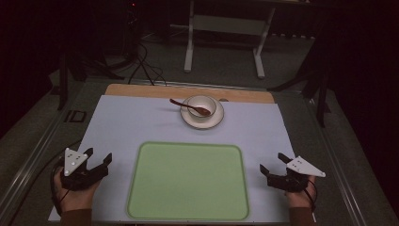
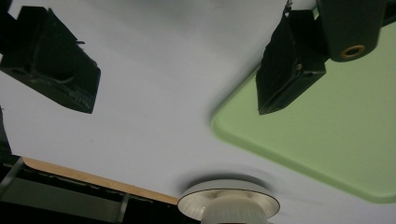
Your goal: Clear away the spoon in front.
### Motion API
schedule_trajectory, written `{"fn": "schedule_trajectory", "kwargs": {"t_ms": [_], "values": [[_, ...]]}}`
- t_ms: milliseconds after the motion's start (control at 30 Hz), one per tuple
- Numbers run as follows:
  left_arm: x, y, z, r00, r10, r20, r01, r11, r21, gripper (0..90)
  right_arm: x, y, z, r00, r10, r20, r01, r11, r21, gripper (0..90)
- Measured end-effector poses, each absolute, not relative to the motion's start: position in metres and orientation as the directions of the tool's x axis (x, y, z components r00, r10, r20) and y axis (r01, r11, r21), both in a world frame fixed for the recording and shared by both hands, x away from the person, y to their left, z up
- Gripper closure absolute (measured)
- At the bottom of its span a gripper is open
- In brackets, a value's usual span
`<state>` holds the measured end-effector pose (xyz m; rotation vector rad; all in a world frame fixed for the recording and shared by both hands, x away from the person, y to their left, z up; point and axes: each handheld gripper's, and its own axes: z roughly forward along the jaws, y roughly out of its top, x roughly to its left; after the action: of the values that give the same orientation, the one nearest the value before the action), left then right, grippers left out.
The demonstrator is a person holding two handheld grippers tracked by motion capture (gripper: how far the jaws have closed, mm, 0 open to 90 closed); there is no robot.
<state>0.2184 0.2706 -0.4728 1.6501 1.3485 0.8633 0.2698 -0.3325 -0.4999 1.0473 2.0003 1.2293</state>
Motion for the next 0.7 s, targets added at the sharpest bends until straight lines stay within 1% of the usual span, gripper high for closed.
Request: {"fn": "schedule_trajectory", "kwargs": {"t_ms": [233,400,533,700], "values": [[0.226,0.265,-0.459,0.219,0.976,0.014,0.38,-0.098,0.92,36.2,0.269,-0.333,-0.5,-0.535,0.843,-0.06,0.325,0.271,0.906,13.6],[0.234,0.257,-0.454,0.246,0.969,0.014,0.369,-0.107,0.923,36.2,0.269,-0.335,-0.5,-0.532,0.845,-0.057,0.326,0.266,0.907,13.6],[0.246,0.248,-0.45,0.269,0.963,0.005,0.379,-0.111,0.919,35.6,0.27,-0.335,-0.5,-0.531,0.845,-0.057,0.326,0.266,0.907,13.6],[0.261,0.233,-0.443,0.3,0.954,0.024,0.372,-0.141,0.918,34.6,0.269,-0.336,-0.499,-0.532,0.845,-0.056,0.325,0.264,0.908,13.6]]}}
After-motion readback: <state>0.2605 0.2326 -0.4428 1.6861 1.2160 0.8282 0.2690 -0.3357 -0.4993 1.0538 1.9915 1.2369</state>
